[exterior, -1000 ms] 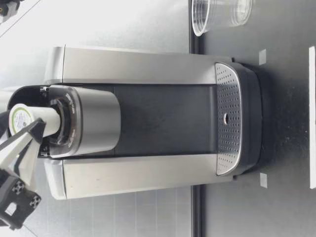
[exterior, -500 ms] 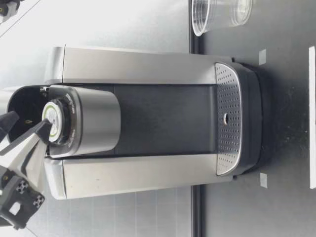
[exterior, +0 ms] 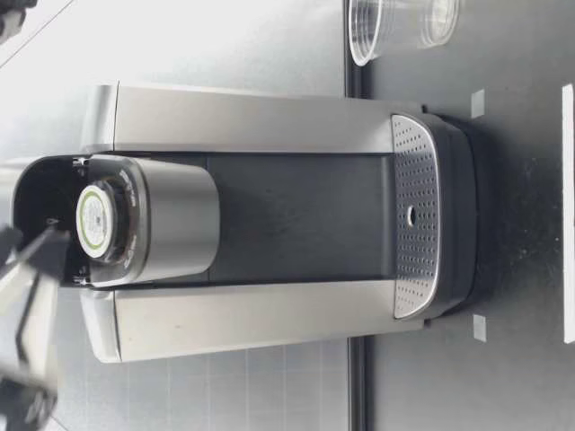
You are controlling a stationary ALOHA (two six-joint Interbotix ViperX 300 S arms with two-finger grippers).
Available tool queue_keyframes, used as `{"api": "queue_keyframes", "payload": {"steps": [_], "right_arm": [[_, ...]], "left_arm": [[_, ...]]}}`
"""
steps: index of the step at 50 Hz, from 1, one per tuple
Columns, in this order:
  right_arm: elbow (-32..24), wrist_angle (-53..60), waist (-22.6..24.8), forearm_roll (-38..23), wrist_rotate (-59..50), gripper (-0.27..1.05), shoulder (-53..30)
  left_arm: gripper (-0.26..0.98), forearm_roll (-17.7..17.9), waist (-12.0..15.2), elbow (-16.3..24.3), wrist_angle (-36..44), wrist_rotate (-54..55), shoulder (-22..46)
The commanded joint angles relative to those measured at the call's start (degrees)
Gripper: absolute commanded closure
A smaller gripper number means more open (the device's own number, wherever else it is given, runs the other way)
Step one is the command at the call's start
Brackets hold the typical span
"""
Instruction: Place the coffee capsule inside the capsule container, then place the cup onto the center of the cup tray, then push the 'Hot Water' and 'Travel Mug' buttons.
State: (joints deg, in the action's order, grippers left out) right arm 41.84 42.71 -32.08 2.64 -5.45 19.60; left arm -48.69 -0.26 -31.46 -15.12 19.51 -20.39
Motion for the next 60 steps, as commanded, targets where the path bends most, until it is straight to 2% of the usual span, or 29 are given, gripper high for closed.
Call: {"api": "queue_keyframes", "payload": {"steps": [1,13,23,45,60], "right_arm": [[-3.87,-3.43,-1.58,0.35,0.09,0.72,-1.14],[-10.02,-10.99,-3.60,0.26,0.18,0.72,-5.89],[-14.06,-13.27,-3.78,0.18,0.09,0.72,-9.32],[-15.47,-13.54,-0.70,-0.18,-0.09,0.72,-10.11],[-13.89,-14.06,3.16,-0.97,-0.09,0.72,-7.73]], "left_arm": [[0.07,-0.09,-0.09,-2.90,6.50,5.36,-3.34],[0.34,0.09,0.62,-10.99,17.49,14.33,-5.98],[0.49,1.14,0.62,-13.45,19.60,15.21,-6.42],[0.50,3.34,0.62,-15.56,19.60,15.29,-8.44],[0.50,3.43,0.62,-15.91,19.69,15.21,-9.05]]}}
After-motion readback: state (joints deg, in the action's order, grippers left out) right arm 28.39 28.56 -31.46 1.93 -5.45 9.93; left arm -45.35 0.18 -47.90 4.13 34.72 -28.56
